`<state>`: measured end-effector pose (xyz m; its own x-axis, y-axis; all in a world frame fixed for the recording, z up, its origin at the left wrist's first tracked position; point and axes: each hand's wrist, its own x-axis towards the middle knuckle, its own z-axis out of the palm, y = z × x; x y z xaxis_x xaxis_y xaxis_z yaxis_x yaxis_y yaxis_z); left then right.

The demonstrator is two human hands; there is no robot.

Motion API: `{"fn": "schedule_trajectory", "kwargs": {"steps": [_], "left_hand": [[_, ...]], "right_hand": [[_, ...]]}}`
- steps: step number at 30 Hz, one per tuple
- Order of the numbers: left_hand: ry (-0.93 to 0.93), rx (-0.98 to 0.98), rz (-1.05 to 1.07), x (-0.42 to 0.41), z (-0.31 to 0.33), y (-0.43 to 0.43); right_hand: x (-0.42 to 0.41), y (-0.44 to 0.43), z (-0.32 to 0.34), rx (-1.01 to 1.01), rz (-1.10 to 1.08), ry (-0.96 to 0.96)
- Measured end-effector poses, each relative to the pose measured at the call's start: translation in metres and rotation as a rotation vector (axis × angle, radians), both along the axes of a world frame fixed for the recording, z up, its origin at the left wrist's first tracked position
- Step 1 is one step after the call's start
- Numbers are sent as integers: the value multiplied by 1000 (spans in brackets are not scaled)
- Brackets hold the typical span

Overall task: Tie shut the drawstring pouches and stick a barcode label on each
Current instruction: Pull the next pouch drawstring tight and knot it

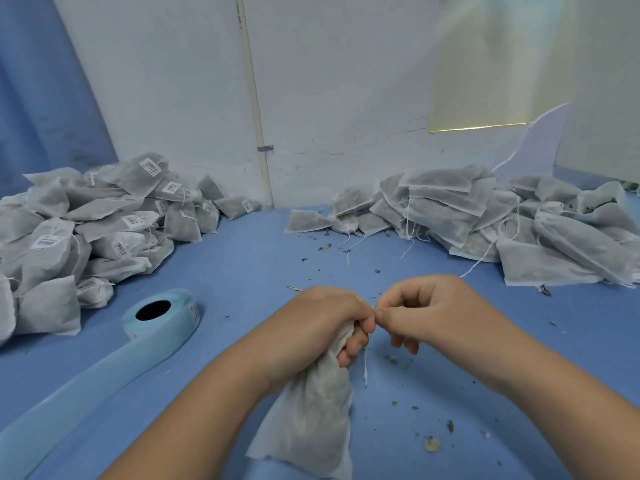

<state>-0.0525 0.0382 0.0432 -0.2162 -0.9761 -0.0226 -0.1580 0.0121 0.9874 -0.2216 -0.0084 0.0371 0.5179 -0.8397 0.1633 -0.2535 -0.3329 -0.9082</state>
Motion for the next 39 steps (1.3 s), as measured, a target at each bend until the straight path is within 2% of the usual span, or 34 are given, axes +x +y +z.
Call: {"fn": "schedule_trajectory", "kwargs": {"steps": [16,31,39], "left_hand": [[-58,56,-73,9,2,-1],[-13,50,154,-2,-1,-2],[52,35,166,-5,-2,-2]], "right_hand": [[1,0,-4,-14,85,35],[-2,-6,-6,-2,126,5],[-5,-12,-8,137,207,-121]]}}
